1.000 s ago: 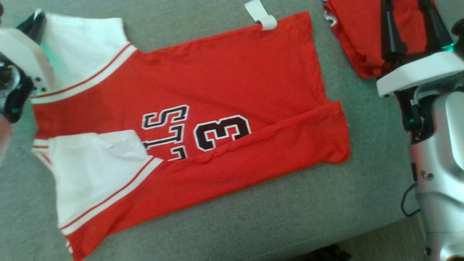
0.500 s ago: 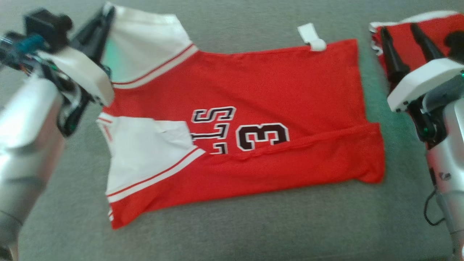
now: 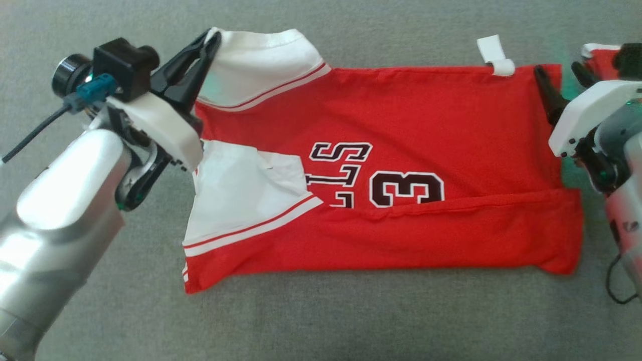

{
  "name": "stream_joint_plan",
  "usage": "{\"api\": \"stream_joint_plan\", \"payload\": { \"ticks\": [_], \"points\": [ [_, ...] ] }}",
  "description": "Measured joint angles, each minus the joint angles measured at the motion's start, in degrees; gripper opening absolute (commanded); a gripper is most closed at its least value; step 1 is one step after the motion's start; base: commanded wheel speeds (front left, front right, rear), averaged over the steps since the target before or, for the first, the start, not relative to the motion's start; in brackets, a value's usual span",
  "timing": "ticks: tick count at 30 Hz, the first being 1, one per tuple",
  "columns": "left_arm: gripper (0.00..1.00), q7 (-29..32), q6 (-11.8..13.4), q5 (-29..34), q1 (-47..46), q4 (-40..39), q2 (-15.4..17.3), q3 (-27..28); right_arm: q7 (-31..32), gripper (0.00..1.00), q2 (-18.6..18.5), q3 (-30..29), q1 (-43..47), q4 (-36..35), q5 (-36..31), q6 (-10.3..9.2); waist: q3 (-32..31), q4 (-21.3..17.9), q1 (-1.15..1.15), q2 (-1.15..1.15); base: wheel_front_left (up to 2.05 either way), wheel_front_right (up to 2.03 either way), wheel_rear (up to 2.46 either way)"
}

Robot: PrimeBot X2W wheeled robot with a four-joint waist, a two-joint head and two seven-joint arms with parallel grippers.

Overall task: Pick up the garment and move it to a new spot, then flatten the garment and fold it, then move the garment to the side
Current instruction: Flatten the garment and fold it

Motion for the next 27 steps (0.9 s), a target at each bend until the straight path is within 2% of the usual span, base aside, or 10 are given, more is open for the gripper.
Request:
{"api": "stream_joint_plan", "payload": {
  "ticks": [8, 10, 18, 27],
  "points": [
    [0.0, 1.5, 0.9, 0.0, 0.0, -2.2, 0.3, -0.8, 3.0, 1.0, -1.4, 3.9, -5.9, 6.2, 1.5, 0.0, 2.7, 1.6, 0.01, 0.0, 0.0, 0.0, 0.0],
    [0.0, 1.8, 0.9, 0.0, -0.1, -2.1, 0.3, -0.8, 4.0, 0.0, -1.5, 5.3, -7.6, 7.0, 2.3, 0.0, 3.0, 1.8, 0.0, 0.0, 0.0, 0.0, 0.0],
    [0.0, 0.0, 2.0, -0.2, -0.5, 1.9, 0.8, 1.0, 0.2, 0.0, -1.5, 8.4, -8.9, 6.7, 5.8, 0.0, 2.6, -0.5, 0.01, 0.0, 0.0, 0.0, 0.0],
    [0.0, -4.1, 2.5, -0.7, -7.0, 9.9, 1.2, 4.6, -5.3, 0.0, -0.8, 9.5, -15.6, 4.1, 10.2, 0.0, 2.6, -4.4, 0.0, 0.0, 0.0, 0.0, 0.0]
  ]
}}
